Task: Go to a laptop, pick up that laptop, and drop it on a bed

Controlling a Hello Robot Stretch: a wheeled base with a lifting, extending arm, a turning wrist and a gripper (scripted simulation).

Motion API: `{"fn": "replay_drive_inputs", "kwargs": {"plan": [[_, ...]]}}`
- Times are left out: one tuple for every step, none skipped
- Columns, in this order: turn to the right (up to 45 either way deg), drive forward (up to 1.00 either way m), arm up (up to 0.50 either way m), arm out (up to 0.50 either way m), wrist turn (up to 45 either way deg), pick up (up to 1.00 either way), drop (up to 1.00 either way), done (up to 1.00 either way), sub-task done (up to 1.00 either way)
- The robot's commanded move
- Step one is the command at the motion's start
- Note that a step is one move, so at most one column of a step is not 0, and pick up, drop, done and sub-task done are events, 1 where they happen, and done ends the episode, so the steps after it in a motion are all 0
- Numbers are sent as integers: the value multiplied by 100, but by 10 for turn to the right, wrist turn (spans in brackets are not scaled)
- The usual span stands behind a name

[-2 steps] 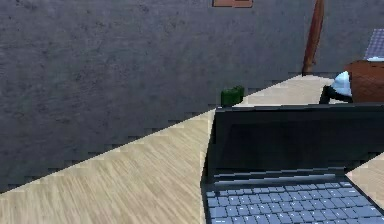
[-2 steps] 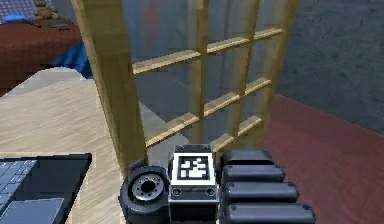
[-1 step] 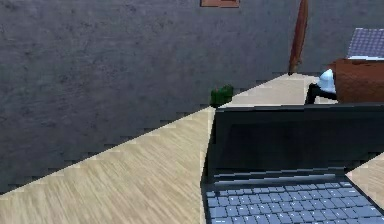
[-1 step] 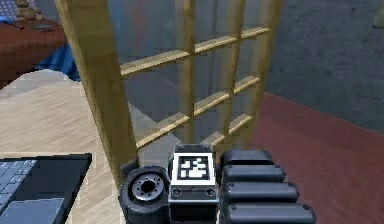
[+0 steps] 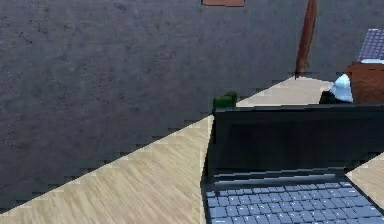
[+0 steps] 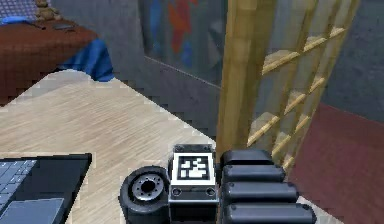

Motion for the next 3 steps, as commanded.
{"fn": "replay_drive_inputs", "kwargs": {"plan": [[240, 0, 0, 0, 0, 0, 0, 0, 0], [0, 100, 0, 0, 0, 0, 0, 0, 0], [0, 100, 0, 0, 0, 0, 0, 0, 0]]}}
